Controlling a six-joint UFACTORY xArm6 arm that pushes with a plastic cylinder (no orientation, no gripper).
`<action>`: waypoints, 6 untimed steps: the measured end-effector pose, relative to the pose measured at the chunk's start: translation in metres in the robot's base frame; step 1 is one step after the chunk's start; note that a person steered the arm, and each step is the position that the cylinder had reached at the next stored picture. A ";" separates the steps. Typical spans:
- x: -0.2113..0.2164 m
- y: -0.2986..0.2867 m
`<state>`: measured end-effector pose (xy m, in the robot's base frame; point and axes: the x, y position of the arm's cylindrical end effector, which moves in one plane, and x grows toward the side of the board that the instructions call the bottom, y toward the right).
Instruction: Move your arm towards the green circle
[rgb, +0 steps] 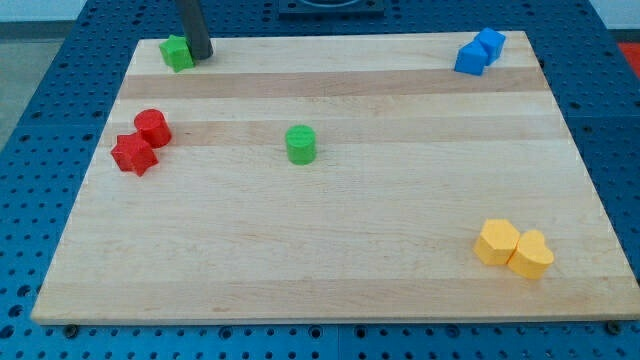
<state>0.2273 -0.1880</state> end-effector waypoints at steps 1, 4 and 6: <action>0.033 0.055; 0.171 0.202; 0.229 0.188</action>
